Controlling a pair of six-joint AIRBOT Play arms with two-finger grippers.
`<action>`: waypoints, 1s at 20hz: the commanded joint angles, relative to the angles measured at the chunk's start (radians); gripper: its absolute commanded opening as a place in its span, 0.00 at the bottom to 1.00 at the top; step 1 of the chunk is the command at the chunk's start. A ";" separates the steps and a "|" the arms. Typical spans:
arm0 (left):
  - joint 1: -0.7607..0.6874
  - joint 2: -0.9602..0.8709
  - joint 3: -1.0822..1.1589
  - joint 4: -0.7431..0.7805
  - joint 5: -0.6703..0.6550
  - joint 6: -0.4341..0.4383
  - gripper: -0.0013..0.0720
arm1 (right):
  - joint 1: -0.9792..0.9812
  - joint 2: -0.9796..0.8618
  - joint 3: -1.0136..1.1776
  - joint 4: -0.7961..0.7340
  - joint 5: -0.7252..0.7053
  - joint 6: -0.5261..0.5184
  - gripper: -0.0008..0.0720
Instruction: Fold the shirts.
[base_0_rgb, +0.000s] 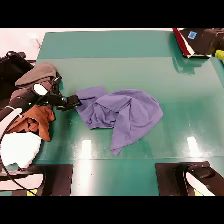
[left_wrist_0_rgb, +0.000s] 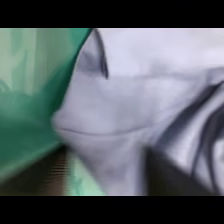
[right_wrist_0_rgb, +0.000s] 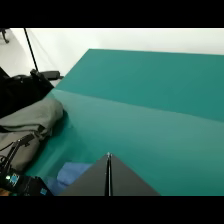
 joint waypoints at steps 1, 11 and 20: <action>-0.003 0.006 0.057 -0.019 0.018 0.000 0.09 | -0.068 0.001 -0.011 -0.003 0.143 0.002 0.04; 0.003 0.041 0.212 0.006 -0.035 0.026 0.05 | -0.655 -0.044 -0.731 -0.028 0.328 -0.050 0.63; 0.003 0.041 0.212 0.005 -0.043 0.025 0.05 | -0.290 -0.452 -0.657 0.181 0.054 -0.193 0.63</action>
